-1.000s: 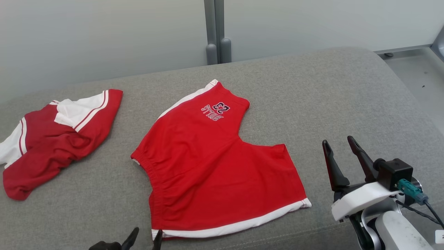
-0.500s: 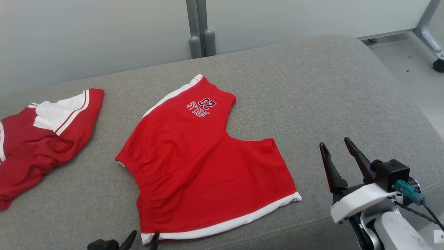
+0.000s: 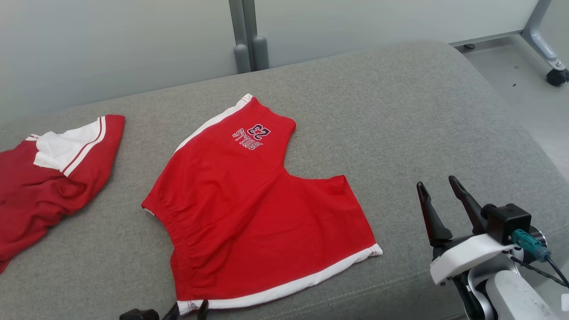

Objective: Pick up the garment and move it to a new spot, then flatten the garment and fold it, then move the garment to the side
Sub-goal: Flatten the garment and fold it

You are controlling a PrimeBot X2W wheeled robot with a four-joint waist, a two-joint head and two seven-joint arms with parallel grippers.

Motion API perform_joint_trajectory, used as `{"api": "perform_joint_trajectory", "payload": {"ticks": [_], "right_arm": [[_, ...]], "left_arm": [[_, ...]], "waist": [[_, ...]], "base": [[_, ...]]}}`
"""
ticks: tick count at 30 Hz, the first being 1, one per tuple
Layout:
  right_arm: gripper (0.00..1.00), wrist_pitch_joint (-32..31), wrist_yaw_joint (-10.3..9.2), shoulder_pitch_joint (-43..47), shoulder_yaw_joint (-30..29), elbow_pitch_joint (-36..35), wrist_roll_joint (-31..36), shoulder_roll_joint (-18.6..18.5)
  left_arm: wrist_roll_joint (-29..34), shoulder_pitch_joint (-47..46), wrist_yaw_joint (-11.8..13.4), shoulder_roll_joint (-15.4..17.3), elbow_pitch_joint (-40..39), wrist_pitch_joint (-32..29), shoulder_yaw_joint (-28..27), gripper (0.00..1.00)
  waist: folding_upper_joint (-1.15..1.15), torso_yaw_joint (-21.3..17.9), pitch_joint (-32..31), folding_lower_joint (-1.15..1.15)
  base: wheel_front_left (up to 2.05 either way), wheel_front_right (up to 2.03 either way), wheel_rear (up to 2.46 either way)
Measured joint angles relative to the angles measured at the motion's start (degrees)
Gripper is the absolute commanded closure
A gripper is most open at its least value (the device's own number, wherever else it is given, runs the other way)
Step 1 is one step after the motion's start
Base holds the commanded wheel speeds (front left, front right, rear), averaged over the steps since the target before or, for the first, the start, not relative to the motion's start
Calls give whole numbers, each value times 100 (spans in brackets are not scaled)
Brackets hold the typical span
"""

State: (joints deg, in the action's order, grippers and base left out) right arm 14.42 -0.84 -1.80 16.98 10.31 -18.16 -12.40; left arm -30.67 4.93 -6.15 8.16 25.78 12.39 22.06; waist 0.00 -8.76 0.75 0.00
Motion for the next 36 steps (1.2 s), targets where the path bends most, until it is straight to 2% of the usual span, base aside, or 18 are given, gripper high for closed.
{"api": "perform_joint_trajectory", "payload": {"ticks": [2,3,4,6,10,11,12,25,29,32,34,36], "right_arm": [[0,0,29,13,-11,34,0,3],[0,0,29,22,-12,48,0,4],[0,0,32,34,-9,78,-1,7],[0,0,36,85,5,153,-1,12],[0,-16,252,254,203,552,-12,5],[0,-197,452,415,433,950,-11,-86],[0,-218,488,424,478,1038,-4,-111],[0,-453,688,-107,966,1779,201,-201],[6,-489,706,-336,1085,1985,259,-188],[19,-490,737,-460,1159,2150,259,-145],[22,-495,738,-527,1201,2249,259,-101],[30,-494,739,-591,1248,2352,259,-62]], "left_arm": [[0,0,-43,-2,1,29,59,60],[1,0,-44,-2,1,30,88,71],[1,0,-45,-1,2,30,112,100],[1,0,-47,-1,2,36,171,100],[2,-1,-59,0,2,79,243,100],[9,-44,-94,3,-32,96,204,100],[9,-77,-94,5,-42,131,198,100],[52,-430,-98,23,-280,155,200,100],[59,-473,-98,23,-309,155,200,100],[59,-513,-99,23,-311,179,200,100],[59,-551,-99,23,-313,179,197,100],[59,-556,-99,26,-310,180,186,100]], "waist": [[0,26,-14,0],[0,42,-20,0],[0,61,-24,0],[0,101,-34,0],[0,204,-60,0],[0,281,-68,0],[0,299,-67,0],[0,507,196,0],[0,591,324,0],[0,650,411,0],[0,684,457,0],[0,711,488,0]], "base": [[0,0,0],[0,0,0],[0,0,0],[0,0,0],[0,0,0],[0,0,0],[0,0,0],[0,0,0],[0,0,0],[0,0,0],[0,0,0],[0,0,0]]}}
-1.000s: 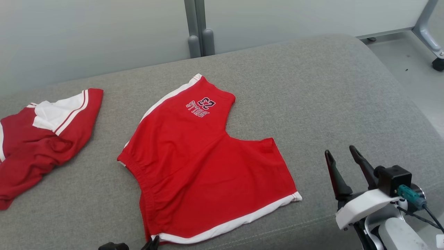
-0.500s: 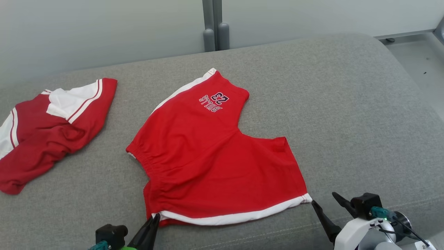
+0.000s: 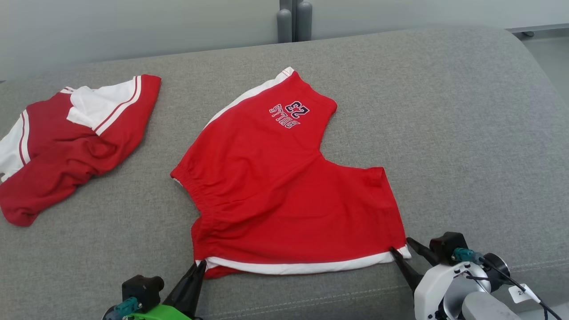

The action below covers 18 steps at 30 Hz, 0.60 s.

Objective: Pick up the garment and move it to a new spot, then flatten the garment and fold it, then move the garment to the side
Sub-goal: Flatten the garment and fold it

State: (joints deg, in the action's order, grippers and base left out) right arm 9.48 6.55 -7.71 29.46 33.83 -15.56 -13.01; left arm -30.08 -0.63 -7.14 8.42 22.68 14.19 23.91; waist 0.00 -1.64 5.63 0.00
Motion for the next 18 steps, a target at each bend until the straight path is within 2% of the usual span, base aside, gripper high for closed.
{"api": "perform_joint_trajectory", "payload": {"ticks": [6,11,13,15,16,17,18], "right_arm": [[52,34,26,-44,25,254,-30,58],[58,143,48,-57,25,397,-125,142],[68,159,49,-83,34,470,-157,171],[82,167,52,-129,66,543,-159,197],[96,187,52,-146,86,573,-159,213],[100,192,58,-161,109,605,-160,232],[100,203,58,-179,120,637,-165,247]], "left_arm": [[0,-1,0,4,1,0,-1,100],[-8,-2,0,4,2,0,-16,100],[-19,-2,0,5,7,1,-27,100],[-35,-2,0,5,9,1,-33,100],[-36,-2,0,5,9,1,-38,100],[-37,-3,0,5,8,1,-49,100],[-44,-3,0,5,8,2,-67,100]], "waist": [[0,15,26,0],[0,-1,25,0],[0,-17,22,0],[0,-33,17,0],[0,-41,13,0],[0,-49,8,0],[0,-57,3,0]], "base": [[0,0,0],[0,0,0],[0,0,0],[0,0,0],[0,0,0],[0,0,0],[0,0,0]]}}
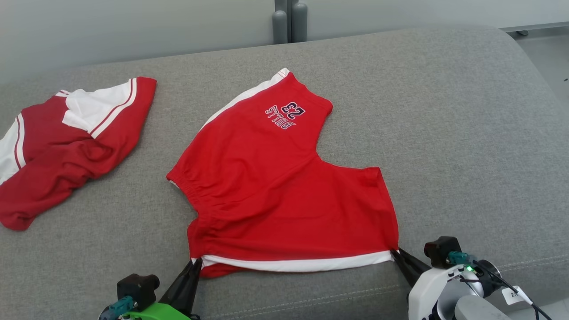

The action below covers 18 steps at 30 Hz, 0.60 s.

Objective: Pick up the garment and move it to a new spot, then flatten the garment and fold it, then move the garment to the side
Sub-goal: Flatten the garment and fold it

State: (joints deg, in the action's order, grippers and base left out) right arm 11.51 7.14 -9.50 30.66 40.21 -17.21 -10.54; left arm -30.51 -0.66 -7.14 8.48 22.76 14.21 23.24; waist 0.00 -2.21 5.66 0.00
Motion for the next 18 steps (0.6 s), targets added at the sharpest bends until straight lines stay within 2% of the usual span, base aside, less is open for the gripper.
{"api": "perform_joint_trajectory", "payload": {"ticks": [4,9,18], "right_arm": [[100,58,2,-70,-67,65,-110,38],[100,216,1,-226,-591,-171,-679,193],[100,276,1,-421,-1034,-971,-916,-43]], "left_arm": [[-2,-14,0,-9,-109,2,-102,100],[-207,-151,-1,-172,-467,3,-374,100],[-455,-172,-1,-281,-1077,3,-460,100]], "waist": [[0,-24,-31,0],[0,-44,-88,0],[0,-109,-347,0]], "base": [[0,0,0],[0,0,0],[0,0,0]]}}
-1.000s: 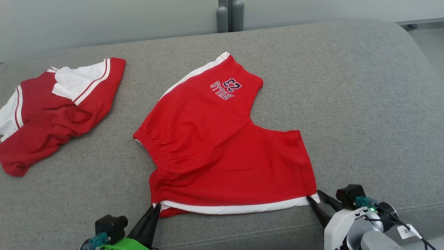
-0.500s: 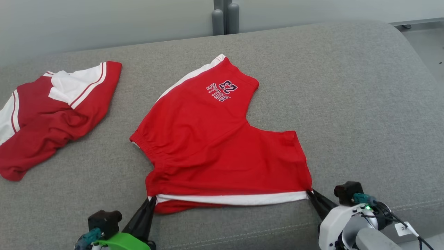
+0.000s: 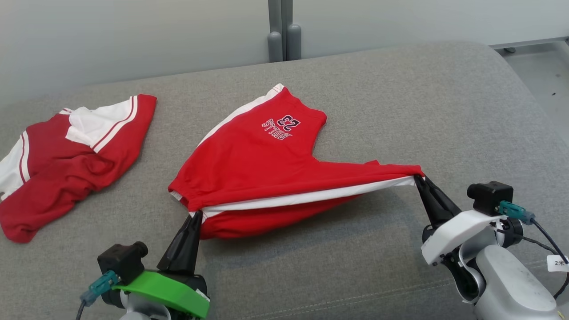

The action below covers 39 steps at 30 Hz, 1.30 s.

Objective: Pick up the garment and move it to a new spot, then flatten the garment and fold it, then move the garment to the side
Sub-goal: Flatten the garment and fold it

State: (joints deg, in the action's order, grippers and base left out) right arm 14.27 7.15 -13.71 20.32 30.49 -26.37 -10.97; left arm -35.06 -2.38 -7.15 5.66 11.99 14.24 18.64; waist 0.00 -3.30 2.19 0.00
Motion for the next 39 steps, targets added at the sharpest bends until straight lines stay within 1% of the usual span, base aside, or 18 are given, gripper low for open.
{"api": "perform_joint_trajectory", "payload": {"ticks": [3,7,13,18,21,24,31,33,36,39], "right_arm": [[100,1,0,168,-42,-294,-145,-36],[100,1,1,501,-126,-824,-256,-51],[100,4,35,989,-52,-1499,-335,-196],[100,7,34,1413,249,-2036,-394,-474],[100,-3,34,1571,308,-2248,-408,-578],[100,-90,34,1602,244,-2243,-393,-776],[100,-497,34,1537,146,-1874,-700,-866],[100,-671,34,1336,183,-1794,-831,-883],[100,-964,34,814,265,-1700,-853,-960],[100,-1274,34,249,299,-1618,-909,-1046]], "left_arm": [[-46,52,-3,-10,-213,0,-103,100],[-47,361,-16,5,-424,0,-247,100],[-47,762,-26,33,-881,0,-560,100],[-46,1102,-26,108,-1081,1,-538,100],[-46,1289,-26,187,-1079,1,-392,100],[-46,1436,-26,200,-1048,-1,-215,100],[15,1397,-26,164,-881,-254,100,100],[-3,1239,-23,108,-824,-334,79,100],[4,850,22,48,-746,-476,67,100],[-3,432,182,-25,-641,-664,58,100]], "waist": [[0,-15,-105,0],[0,-41,-257,0],[0,-114,-442,0],[0,-160,-537,0],[0,-173,-552,0],[0,-185,-549,0],[0,-94,-439,0],[0,-34,-385,0],[0,55,-261,0],[0,158,-103,0]], "base": [[0,0,0],[0,0,0],[0,0,0],[0,0,0],[0,0,0],[0,0,0],[0,0,0],[0,0,0],[0,0,0],[0,0,0]]}}
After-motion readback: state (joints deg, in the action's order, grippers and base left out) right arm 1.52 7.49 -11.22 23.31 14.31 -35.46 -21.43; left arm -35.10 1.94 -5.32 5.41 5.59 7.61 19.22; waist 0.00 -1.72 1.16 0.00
